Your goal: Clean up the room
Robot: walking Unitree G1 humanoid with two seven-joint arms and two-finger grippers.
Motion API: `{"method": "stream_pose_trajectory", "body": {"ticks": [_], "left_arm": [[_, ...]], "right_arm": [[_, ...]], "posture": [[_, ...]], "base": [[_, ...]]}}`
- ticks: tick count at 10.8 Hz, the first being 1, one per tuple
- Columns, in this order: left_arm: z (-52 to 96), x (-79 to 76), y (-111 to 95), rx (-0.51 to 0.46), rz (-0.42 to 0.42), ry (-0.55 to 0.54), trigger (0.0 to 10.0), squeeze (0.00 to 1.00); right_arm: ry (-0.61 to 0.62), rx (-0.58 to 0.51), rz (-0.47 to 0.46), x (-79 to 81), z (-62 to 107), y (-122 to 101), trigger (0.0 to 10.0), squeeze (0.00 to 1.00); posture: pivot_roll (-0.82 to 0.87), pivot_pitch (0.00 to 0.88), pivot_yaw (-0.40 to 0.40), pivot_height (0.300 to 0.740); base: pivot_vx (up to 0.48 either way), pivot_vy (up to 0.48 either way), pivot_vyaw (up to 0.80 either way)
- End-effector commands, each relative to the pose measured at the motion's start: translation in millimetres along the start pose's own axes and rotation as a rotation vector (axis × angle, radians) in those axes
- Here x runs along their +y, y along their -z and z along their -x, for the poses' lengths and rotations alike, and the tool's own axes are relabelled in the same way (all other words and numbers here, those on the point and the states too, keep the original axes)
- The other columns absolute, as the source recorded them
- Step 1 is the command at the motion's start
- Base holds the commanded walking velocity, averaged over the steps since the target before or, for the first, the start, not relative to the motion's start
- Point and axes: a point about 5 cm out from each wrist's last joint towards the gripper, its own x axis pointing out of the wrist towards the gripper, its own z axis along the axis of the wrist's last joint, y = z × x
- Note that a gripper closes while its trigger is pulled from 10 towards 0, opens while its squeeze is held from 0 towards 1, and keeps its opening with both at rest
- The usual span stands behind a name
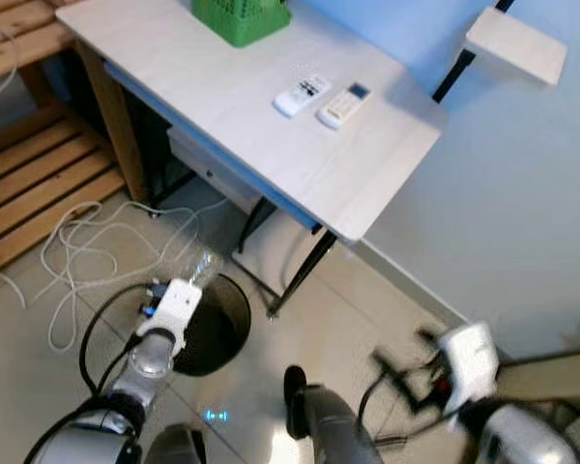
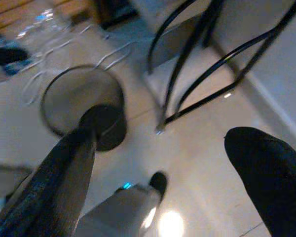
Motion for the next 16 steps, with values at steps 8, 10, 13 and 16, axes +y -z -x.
{"method": "stream_pose_trajectory", "body": {"ticks": [8, 10, 13, 16], "left_arm": [[3.2, 5.5, 12.8, 0.046, -0.165, 0.003, 10.0, 0.0], [3.1, 7.1, 13.0, 0.048, -0.188, -0.003, 10.0, 0.0], [2.5, 7.7, 12.0, 0.046, -0.189, 0.004, 10.0, 1.0], [2.4, 8.0, 12.4, 0.049, -0.241, 0.002, 10.0, 1.0]], "right_arm": [[-0.022, 0.058, -0.005, 0.7, 12.3, 9.2, 10.0, 0.0], [-0.018, 0.06, -0.009, 0.7, 13.3, 10.7, 10.0, 0.0], [-0.01, 0.063, -0.016, 0.8, 14.9, 11.8, 10.0, 0.0], [-0.004, 0.065, -0.02, 0.2, 18.0, 12.4, 10.0, 0.0]], "posture": [[-0.31, 0.309, -0.19, 0.74], [-0.31, 0.318, -0.189, 0.74], [-0.31, 0.322, -0.187, 0.74], [-0.32, 0.333, -0.188, 0.74]], "base": [[0.0, 0.0, 0.0], [0.0, 0.0, 0.0], [0.0, 0.0, 0.0], [0.0, 0.0, 0.0]]}}
